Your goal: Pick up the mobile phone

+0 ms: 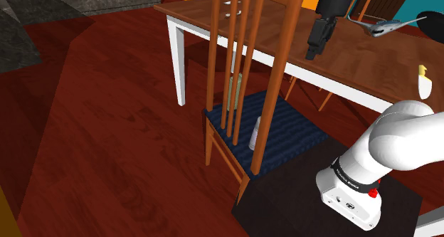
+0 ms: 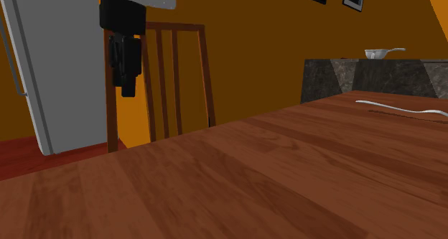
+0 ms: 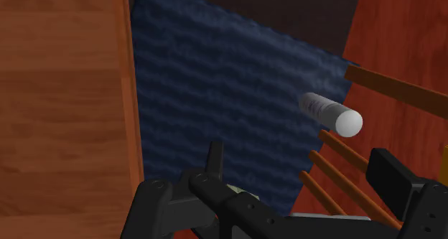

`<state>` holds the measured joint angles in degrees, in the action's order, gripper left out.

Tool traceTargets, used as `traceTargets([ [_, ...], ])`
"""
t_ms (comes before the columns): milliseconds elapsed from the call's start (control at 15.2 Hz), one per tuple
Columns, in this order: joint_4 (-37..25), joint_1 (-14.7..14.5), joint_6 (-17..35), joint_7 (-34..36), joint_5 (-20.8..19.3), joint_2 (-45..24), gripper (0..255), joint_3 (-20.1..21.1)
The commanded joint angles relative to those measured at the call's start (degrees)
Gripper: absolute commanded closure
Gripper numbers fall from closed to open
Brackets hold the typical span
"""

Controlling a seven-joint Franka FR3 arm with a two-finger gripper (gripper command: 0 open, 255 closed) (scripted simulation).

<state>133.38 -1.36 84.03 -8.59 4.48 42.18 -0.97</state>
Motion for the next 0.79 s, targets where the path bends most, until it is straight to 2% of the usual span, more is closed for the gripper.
traceTargets([
  [0, 0.0, 0.0, 0.0, 0.0, 0.0, 0.0, 0, 0.0],
  [726, -1.3, -5.1, 20.0, -20.6, -5.7, -18.7, 0, -2.5],
])
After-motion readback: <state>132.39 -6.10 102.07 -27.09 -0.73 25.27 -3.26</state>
